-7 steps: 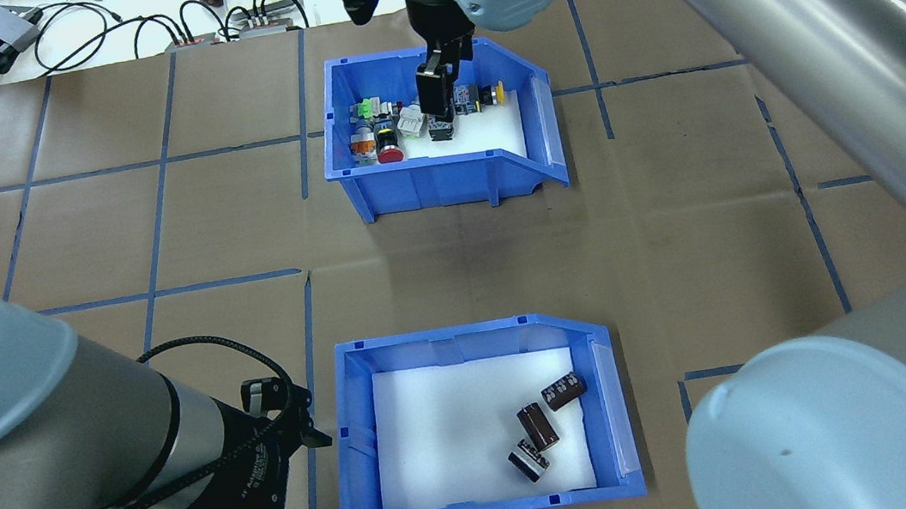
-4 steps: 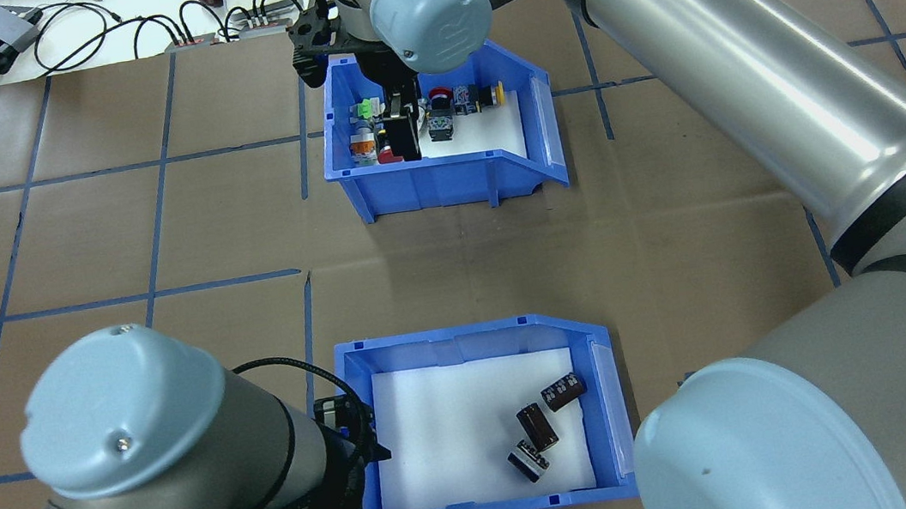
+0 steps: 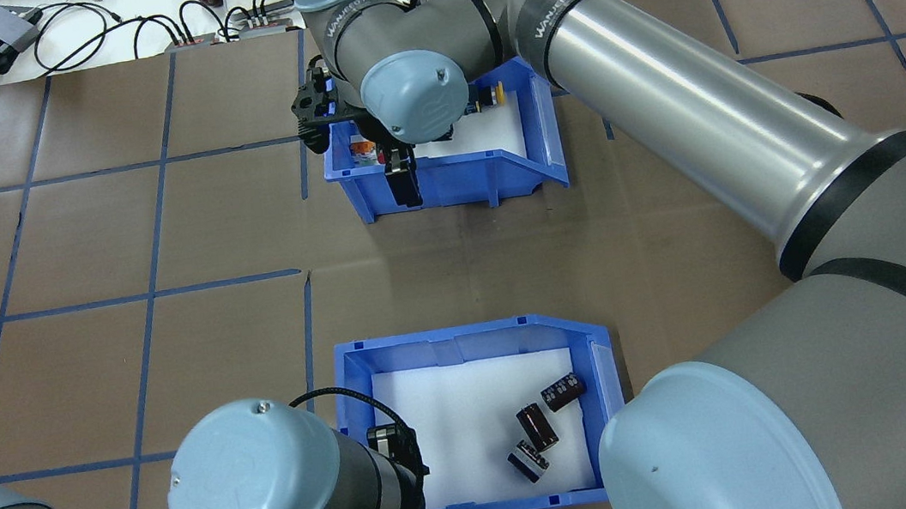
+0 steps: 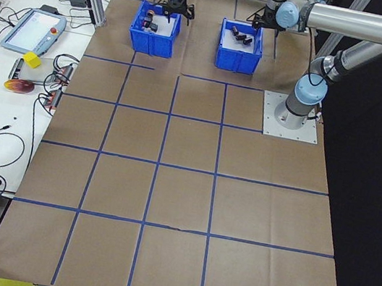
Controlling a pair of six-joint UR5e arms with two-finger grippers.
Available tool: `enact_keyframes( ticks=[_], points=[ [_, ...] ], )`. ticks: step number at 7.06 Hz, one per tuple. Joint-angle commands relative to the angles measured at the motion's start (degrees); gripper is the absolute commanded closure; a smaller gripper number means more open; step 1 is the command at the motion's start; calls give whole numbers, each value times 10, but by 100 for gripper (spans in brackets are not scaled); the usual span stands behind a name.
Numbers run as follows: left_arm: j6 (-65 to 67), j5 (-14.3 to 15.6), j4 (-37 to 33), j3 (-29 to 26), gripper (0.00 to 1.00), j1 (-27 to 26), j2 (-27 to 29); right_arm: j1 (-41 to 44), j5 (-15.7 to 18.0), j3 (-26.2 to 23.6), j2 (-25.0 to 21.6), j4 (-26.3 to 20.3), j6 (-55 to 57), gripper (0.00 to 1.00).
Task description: Place battery box in front
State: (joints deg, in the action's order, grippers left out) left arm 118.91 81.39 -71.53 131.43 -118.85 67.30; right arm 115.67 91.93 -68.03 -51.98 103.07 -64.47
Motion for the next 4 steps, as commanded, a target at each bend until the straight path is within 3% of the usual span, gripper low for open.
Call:
enact_keyframes(
  ticks=[1,2,3,4],
  points=[
    [29,7,93,45,1,-11,1,-1,11,-59,-4,84,7,0],
    [29,10,95,47,1,-11,4,-1,11,-53,-5,87,11,0],
    [29,14,95,47,1,-11,8,-1,8,-51,-6,86,16,9],
    [29,26,118,46,1,-11,20,0,12,-50,-7,86,17,39]
  ],
)
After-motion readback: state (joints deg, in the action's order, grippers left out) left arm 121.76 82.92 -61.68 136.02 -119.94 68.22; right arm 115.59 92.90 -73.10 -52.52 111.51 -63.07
